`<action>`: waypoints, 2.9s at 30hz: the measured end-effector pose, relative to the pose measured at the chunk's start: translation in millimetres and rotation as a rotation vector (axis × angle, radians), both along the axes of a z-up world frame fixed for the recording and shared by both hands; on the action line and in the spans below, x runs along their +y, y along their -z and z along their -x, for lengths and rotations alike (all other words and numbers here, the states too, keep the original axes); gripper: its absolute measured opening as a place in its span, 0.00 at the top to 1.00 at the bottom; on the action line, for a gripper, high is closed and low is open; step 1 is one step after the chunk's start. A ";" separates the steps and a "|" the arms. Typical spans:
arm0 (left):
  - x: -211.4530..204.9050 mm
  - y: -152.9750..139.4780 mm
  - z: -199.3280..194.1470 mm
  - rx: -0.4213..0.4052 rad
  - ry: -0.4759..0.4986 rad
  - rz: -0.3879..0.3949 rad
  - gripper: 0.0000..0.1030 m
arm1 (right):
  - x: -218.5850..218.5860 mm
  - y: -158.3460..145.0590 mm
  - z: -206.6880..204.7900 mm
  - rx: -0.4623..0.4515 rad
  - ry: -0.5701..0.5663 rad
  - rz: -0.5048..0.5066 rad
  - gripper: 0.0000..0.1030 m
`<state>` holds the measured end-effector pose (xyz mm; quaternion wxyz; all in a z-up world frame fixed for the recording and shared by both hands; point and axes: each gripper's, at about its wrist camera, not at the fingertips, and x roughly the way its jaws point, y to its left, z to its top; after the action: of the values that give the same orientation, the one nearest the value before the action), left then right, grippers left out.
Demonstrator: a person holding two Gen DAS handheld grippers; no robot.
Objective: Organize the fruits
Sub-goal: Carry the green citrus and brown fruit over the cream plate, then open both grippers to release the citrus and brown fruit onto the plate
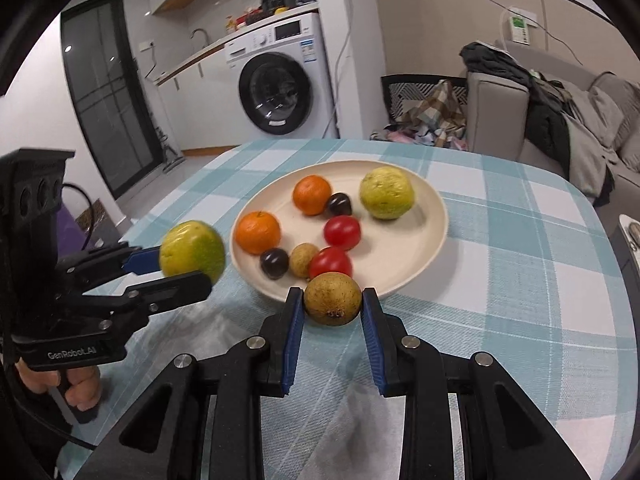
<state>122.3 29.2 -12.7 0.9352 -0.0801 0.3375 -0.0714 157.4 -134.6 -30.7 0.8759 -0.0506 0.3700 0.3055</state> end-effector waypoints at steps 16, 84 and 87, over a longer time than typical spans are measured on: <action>-7.4 -10.0 -36.1 -0.021 -0.039 -0.029 0.56 | -13.3 -1.6 -21.5 -0.014 0.087 -0.071 0.71; 1.9 -9.0 3.0 -0.103 -0.134 -0.080 0.01 | -26.3 -17.1 11.3 -0.164 0.129 -0.092 0.00; 0.6 -9.1 13.7 -0.114 -0.135 -0.083 0.01 | -27.0 -18.9 19.3 -0.185 0.120 -0.104 0.00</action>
<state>108.6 29.8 -3.6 0.9580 -0.0598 0.2803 0.0014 138.1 -161.6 -11.8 0.9244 -0.0109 0.2736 0.2654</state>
